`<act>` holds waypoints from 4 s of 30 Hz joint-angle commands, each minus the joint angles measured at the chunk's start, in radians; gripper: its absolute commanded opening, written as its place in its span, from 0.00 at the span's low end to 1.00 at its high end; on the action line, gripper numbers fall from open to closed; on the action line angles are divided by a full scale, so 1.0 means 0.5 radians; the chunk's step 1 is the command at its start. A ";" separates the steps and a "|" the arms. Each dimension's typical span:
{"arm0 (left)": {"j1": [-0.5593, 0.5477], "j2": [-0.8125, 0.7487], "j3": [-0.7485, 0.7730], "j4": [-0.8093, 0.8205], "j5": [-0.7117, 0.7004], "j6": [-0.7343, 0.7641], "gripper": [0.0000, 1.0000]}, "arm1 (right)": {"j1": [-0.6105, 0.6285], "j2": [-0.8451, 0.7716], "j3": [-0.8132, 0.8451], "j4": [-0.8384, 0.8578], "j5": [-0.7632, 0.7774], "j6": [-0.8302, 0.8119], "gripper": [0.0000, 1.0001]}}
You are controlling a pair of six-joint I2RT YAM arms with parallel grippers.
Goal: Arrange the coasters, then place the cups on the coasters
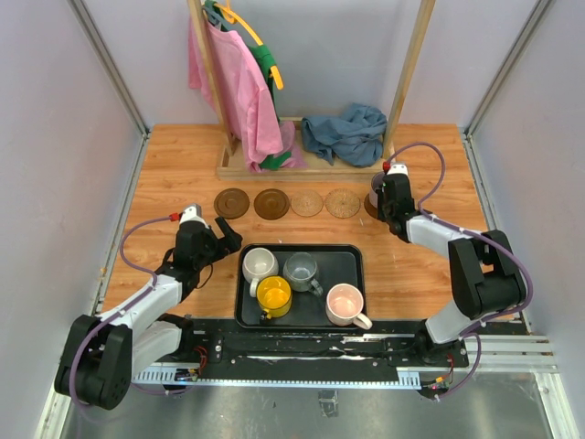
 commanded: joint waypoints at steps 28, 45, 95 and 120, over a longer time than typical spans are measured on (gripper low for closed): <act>-0.010 -0.009 0.022 0.045 0.009 0.028 0.99 | -0.045 -0.012 -0.047 0.089 0.092 0.144 0.01; -0.010 -0.049 -0.003 0.038 0.007 0.022 0.99 | -0.046 0.042 -0.026 0.092 -0.038 0.172 0.08; -0.009 -0.148 0.055 -0.032 0.073 0.095 0.99 | 0.876 -1.680 -0.152 -1.719 -0.651 0.457 0.84; -0.011 -0.272 0.021 -0.122 0.133 0.021 1.00 | 1.802 -1.723 -0.357 -2.074 -0.275 1.039 0.82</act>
